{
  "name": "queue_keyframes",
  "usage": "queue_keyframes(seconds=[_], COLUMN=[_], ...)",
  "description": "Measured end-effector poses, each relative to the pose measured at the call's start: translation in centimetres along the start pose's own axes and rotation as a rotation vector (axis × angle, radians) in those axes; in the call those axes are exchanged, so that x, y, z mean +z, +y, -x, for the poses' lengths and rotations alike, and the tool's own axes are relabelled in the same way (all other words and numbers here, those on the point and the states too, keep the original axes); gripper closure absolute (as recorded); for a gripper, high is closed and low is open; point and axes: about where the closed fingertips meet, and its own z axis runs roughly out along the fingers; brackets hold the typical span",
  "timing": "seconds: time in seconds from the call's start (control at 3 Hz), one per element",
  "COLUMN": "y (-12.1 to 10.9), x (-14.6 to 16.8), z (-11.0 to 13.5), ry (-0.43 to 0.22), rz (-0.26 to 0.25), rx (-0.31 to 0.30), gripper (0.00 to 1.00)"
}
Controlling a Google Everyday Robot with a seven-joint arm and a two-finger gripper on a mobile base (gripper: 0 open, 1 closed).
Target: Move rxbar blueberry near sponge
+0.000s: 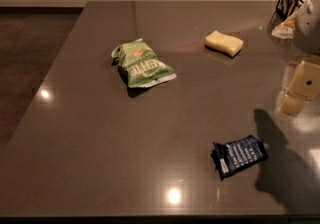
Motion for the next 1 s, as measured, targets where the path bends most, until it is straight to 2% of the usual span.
queue_keyframes(seconds=[0.67, 1.0], y=[-0.6, 0.1], x=[0.5, 2.2], z=[0.5, 1.0], ry=[-0.009, -0.011], rz=[0.012, 0.051], rx=[0.003, -0.043], gripper=[0.00, 0.00])
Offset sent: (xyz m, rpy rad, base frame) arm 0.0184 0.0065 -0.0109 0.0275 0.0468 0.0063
